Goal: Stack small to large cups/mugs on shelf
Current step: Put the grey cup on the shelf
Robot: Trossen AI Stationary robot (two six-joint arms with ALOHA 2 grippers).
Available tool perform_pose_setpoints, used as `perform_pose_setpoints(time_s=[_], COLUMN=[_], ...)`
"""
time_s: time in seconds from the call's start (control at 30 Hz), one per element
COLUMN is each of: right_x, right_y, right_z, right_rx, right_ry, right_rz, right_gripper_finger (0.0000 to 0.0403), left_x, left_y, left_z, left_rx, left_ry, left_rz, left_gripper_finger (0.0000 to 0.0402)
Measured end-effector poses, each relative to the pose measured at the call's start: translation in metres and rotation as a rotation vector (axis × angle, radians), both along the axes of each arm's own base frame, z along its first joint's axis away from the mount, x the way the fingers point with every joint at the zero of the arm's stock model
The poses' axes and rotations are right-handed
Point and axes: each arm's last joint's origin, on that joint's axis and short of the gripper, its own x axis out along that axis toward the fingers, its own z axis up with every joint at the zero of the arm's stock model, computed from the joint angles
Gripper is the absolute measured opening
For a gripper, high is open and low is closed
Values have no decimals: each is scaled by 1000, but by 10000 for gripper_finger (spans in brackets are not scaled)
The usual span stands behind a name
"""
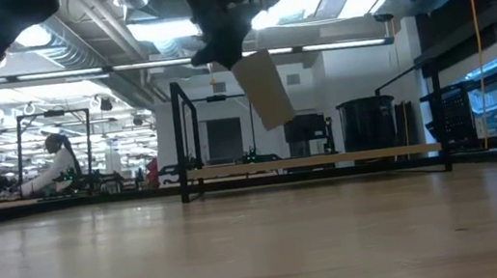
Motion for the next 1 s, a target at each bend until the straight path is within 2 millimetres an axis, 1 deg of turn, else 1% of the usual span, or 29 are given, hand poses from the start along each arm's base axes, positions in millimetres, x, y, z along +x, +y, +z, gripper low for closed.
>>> perform_pose_setpoints(time_s=[0.2,0.47,0.57,0.77,1.0], right_x=[16,54,65,76,78], right_y=[2,8,8,10,10], right_z=[-8,-18,-20,-24,-25], right_rx=[43,72,70,66,69], right_ry=[34,16,-2,-7,-6], right_rz=[-8,84,91,112,113], right_gripper_finger=[197,197,197,197,197], left_x=[10,18,17,21,27], left_y=[4,5,5,5,3], left_z=[-18,-27,-31,-36,-44], left_rx=[-17,-12,-25,-27,-28], left_ry=[36,38,60,69,78], left_rz=[-16,-43,-44,-56,-75], left_gripper_finger=[0,0,0,0,9])
